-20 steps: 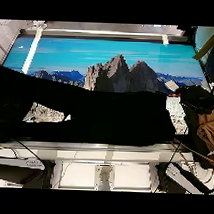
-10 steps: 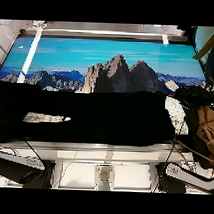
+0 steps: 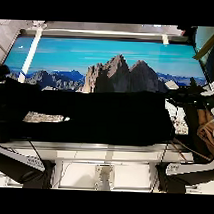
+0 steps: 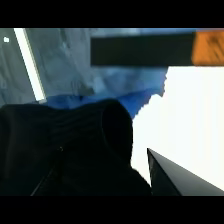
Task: Fold the clothes and pants, and hang the long-sleeved shirts on hangers.
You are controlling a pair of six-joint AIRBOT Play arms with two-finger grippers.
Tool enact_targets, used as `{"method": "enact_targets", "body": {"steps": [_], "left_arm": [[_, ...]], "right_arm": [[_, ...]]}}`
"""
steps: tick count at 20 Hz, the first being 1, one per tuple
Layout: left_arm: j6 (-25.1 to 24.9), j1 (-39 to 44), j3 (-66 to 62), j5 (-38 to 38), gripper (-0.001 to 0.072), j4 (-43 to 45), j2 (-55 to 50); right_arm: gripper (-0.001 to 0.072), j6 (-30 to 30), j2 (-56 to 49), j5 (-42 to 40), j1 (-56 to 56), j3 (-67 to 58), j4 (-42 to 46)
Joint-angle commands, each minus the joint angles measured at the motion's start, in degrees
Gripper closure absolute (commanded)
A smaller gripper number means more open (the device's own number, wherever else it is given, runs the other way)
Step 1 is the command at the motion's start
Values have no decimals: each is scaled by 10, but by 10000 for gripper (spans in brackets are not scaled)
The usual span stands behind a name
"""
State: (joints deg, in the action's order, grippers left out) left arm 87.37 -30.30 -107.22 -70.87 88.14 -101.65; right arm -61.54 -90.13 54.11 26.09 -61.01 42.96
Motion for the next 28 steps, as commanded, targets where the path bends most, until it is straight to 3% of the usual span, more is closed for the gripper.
{"method": "enact_targets", "body": {"steps": [1, 3, 4, 5, 10, 15, 17, 20, 23, 28], "left_arm": [[23, 4, 0, 3, 699, 2, -2], [23, 6, 0, 1, 699, 2, -2], [23, 6, 0, -2, 699, 2, -2], [23, 6, 0, -5, 699, 2, -2], [23, 6, 0, 5, 699, 1, 17], [24, 22, 0, 27, 699, -2, 27], [26, 32, 0, 60, 699, 4, 18], [73, 37, 0, 125, 699, 6, 2], [87, 48, 0, 146, 699, 5, -28], [87, 76, 0, 180, 689, 5, -85]], "right_arm": [[207, 27, -31, -11, -20, -29, -22], [452, 27, -37, -10, -27, -42, -22], [651, 27, -36, -10, -27, -47, -22], [694, 27, -33, -8, -26, -54, -20], [699, 0, 15, 40, 2, -106, 31], [699, -26, 40, 38, 10, -115, 77], [699, -84, 37, 0, 10, -111, 126], [700, -166, 37, -97, 11, -110, 165], [700, -174, 31, -161, -1, -110, 161], [698, -173, -7, -176, -30, -111, 159]]}}
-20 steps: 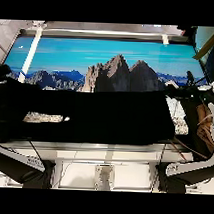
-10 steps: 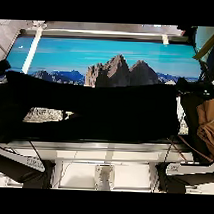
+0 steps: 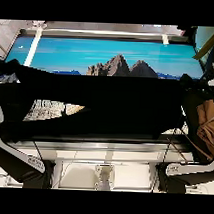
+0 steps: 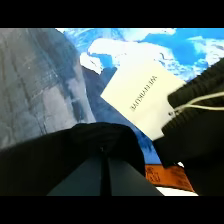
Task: Fold the clothes and pants, and hang the long-sleeved shirts on hangers.
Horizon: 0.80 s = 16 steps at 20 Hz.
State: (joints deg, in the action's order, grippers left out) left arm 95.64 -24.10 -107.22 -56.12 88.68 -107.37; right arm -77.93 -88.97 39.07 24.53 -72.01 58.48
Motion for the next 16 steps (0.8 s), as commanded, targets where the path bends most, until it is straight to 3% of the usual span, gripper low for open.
{"method": "enact_targets", "body": {"steps": [1, 2, 3, 4, 6, 7, 10, 11, 13, 16], "left_arm": [[4, 18, 0, 42, 538, 0, -31], [4, 21, 0, 47, 134, 0, -31], [5, 21, -1, 45, 18, 0, -26], [4, 19, -1, 34, 6, 2, -13], [4, 6, -1, -9, 8, 38, 28], [3, -3, -1, -46, 8, 65, 56], [-64, -31, 2, -215, 9, 163, 127], [-75, -48, 9, -279, 10, 166, 147], [-45, -90, 78, -320, 9, 133, 204], [-42, -144, 219, -376, 9, 111, 287]], "right_arm": [[674, -9, -24, -27, -16, 0, 2], [502, -13, -26, -27, -16, -1, -1], [256, -24, -23, -26, -13, -1, -3], [221, -29, -18, -19, -12, -4, -4], [221, -29, 3, 34, -4, -32, 2], [221, -28, 18, 72, 5, -50, 10], [221, -23, 85, 193, 41, -93, 35], [221, -14, 112, 225, 52, -93, 38], [221, -1, 157, 299, 68, -93, 56], [222, 26, 204, 373, 69, -93, 73]]}}
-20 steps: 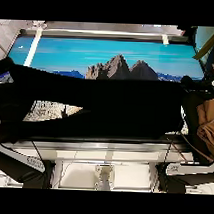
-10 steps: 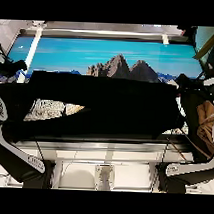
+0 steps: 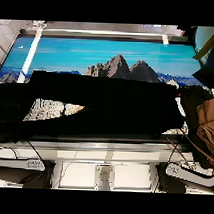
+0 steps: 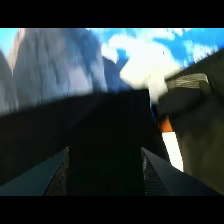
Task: Fold the clothes and pants, and hang the long-sleeved shirts on hangers.
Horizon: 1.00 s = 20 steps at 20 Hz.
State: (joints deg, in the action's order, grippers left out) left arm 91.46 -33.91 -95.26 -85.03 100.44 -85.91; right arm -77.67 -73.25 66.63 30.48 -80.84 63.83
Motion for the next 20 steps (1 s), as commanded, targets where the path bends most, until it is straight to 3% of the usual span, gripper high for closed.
{"method": "enact_targets", "body": {"steps": [1, 3, 7, 11, 18, 19, 20], "left_arm": [[1, -63, 153, -73, 9, -10, 100], [7, -92, 253, -31, 10, -51, 153], [33, -145, 459, 147, 10, -167, 278], [48, -166, 580, 221, 10, -180, 337], [61, -168, 607, 413, 12, -316, 335], [59, -169, 607, 415, 28, -315, 329], [56, -169, 607, 411, 94, -314, 318]], "right_arm": [[222, 24, 57, 106, 9, -5, 20], [222, 23, 67, 113, 9, -5, 16], [222, 24, 68, 151, 9, -5, 7], [222, 24, 68, 168, 9, -5, 7], [222, 24, 68, 186, 9, -5, 7], [222, 23, 68, 185, 9, -5, 7], [222, 23, 68, 184, 9, -5, 7]]}}
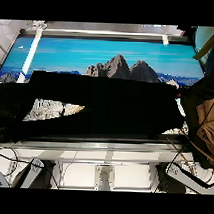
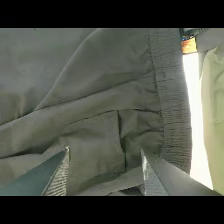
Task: Fold the clothes and pants, and hang the long-sleeved shirts on hangers.
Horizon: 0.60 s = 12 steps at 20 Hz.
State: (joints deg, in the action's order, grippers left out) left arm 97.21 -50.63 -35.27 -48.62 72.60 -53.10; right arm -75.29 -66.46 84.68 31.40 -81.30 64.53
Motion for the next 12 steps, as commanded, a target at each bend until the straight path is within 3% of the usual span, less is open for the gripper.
{"method": "enact_targets", "body": {"steps": [1, 3, 4, 5, 6, 8, 10, 12], "left_arm": [[-1, -1, 7, 40, 148, -32, -24], [-1, -1, 7, 25, 176, -32, -51], [-1, -1, 7, 24, 304, -33, -58], [-2, -1, 7, 26, 519, -33, -59], [-3, -1, 3, 30, 689, -34, -57], [-41, -1, -14, 30, 698, -67, -53], [-121, 7, -47, 27, 699, -160, -43], [-167, 27, -94, 27, 700, -246, -33]], "right_arm": [[222, -1, 0, 4, 0, 0, 0], [222, -1, 0, 4, 0, 0, 0], [223, -1, 0, 4, 0, 0, 0], [223, -1, 0, 4, 0, 0, 0], [223, -1, 0, 4, 0, 0, 0], [223, -1, 0, 4, 0, 0, 3], [223, 0, 0, 2, 0, 0, 9], [224, 0, 0, 3, 0, 0, 19]]}}
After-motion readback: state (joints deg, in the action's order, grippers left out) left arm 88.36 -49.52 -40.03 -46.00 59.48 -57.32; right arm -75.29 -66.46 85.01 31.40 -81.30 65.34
